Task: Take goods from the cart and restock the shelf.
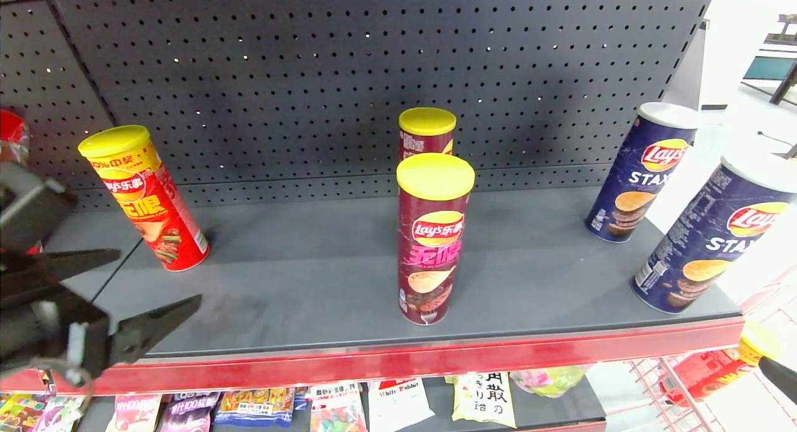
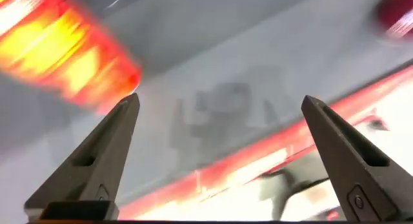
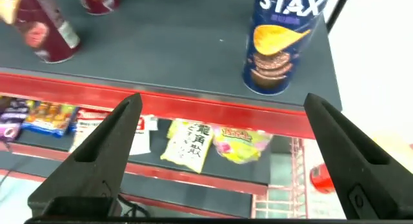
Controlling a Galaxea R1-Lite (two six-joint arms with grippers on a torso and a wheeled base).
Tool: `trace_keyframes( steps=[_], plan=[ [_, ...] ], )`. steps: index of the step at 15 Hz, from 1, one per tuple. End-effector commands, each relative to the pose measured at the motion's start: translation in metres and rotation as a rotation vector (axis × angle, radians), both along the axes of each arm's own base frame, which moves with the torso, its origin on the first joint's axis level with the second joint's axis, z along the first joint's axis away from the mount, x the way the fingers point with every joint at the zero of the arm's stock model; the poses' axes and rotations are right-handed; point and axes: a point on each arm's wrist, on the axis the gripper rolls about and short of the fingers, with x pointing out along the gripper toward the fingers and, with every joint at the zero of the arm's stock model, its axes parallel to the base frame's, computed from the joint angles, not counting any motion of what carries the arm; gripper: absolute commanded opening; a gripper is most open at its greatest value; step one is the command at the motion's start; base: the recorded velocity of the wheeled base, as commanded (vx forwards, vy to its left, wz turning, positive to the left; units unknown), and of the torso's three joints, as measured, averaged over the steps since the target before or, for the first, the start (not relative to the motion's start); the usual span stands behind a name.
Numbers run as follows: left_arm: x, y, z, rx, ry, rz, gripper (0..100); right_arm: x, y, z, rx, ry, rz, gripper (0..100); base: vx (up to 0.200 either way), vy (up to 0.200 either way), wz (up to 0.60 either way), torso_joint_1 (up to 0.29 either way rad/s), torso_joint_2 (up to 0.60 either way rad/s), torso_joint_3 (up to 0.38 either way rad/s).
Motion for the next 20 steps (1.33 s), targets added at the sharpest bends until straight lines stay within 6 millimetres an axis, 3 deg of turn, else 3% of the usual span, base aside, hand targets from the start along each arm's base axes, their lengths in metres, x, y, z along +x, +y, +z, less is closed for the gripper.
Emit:
trace_keyframes(
  steps=[1,2,5,10,16,20],
  plan=[
    [-0.082,0.039,-0.004,0.002,-0.120,0.142,100,0.005,0.000,-0.002,-0.006,0.029,-0.012,100,0.000,0.000,0.00,0.000,0.00,0.000],
    [-0.093,0.046,-0.010,0.019,-0.161,0.263,100,0.005,0.000,-0.002,-0.012,0.031,-0.030,100,0.000,0.000,0.00,0.000,0.00,0.000],
    [-0.108,0.051,-0.012,-0.017,-0.213,0.286,100,0.005,-0.003,-0.007,-0.018,0.056,-0.105,100,0.000,0.000,0.00,0.000,0.00,0.000],
    [-0.114,0.054,-0.020,-0.014,-0.217,0.297,100,0.004,-0.006,-0.011,-0.090,0.051,-0.181,100,0.000,0.000,0.00,0.000,0.00,0.000],
    [-0.114,0.054,-0.027,-0.009,-0.208,0.292,100,0.001,-0.007,-0.014,-0.098,0.047,-0.184,100,-0.200,0.000,0.00,0.002,0.00,0.004],
    [-0.123,0.057,-0.035,0.018,-0.236,0.273,100,0.000,-0.007,-0.018,-0.107,0.057,-0.179,100,0.000,0.000,0.00,0.000,0.00,0.000]
  ],
)
